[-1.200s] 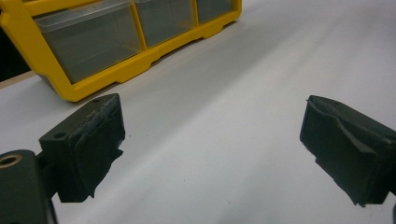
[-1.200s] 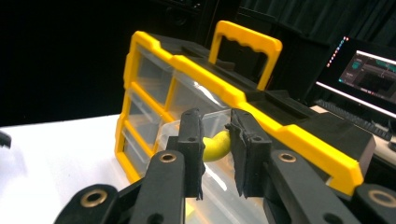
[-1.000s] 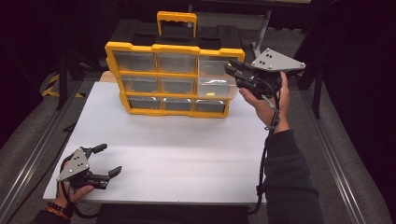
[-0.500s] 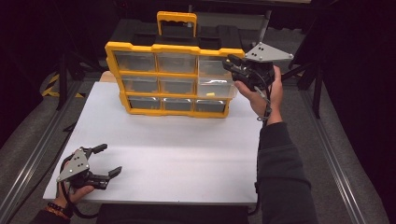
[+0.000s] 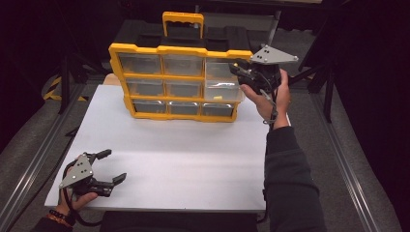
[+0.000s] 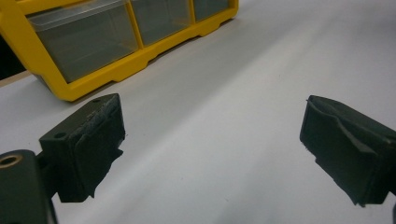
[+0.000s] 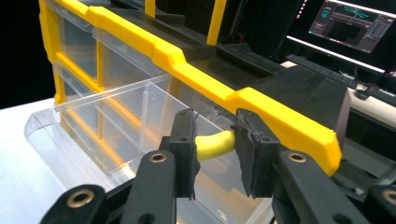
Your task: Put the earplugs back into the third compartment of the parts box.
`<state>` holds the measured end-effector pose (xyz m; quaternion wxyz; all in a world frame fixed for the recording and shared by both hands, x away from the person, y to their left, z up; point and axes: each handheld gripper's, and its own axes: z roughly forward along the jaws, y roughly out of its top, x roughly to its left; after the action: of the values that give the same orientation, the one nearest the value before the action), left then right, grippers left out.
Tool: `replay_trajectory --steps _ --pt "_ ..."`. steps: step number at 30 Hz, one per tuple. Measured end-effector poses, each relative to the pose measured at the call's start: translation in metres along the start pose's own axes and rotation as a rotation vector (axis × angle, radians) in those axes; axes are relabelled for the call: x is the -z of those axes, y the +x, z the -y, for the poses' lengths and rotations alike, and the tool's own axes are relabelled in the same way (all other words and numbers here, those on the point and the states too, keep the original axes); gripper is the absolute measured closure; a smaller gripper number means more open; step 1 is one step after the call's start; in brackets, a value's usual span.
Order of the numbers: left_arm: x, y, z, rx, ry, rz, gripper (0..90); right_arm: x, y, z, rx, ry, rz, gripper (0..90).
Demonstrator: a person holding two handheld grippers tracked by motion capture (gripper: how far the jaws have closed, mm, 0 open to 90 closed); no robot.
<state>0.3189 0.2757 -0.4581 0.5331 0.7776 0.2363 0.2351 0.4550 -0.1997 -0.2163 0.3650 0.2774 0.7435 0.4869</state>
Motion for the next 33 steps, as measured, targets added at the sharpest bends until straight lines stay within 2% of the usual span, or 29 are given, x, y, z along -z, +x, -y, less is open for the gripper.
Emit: replay_trajectory --steps 4,9,20,26,30,33 --pt "0.0 0.0 0.0 0.001 -0.002 -0.002 7.6 0.0 0.001 0.001 -0.011 -0.017 -0.005 67.9" --pt "0.0 0.0 0.0 -0.001 0.001 0.001 7.6 -0.001 0.003 0.003 -0.005 -0.014 -0.002 66.5" --pt "0.0 0.0 0.0 0.0 0.001 0.001 7.6 0.009 0.009 0.003 0.015 -0.057 0.016 60.5" --pt "0.0 0.0 0.0 -0.001 0.001 0.001 7.6 0.014 0.017 0.004 0.045 -0.079 0.012 54.2" --pt "0.0 0.0 0.0 -0.001 -0.001 -0.001 7.7 0.02 0.021 0.006 0.048 -0.098 0.005 49.9" --pt "0.0 0.0 0.0 -0.002 -0.001 -0.002 7.7 0.025 0.025 0.008 0.065 -0.105 0.018 44.4"
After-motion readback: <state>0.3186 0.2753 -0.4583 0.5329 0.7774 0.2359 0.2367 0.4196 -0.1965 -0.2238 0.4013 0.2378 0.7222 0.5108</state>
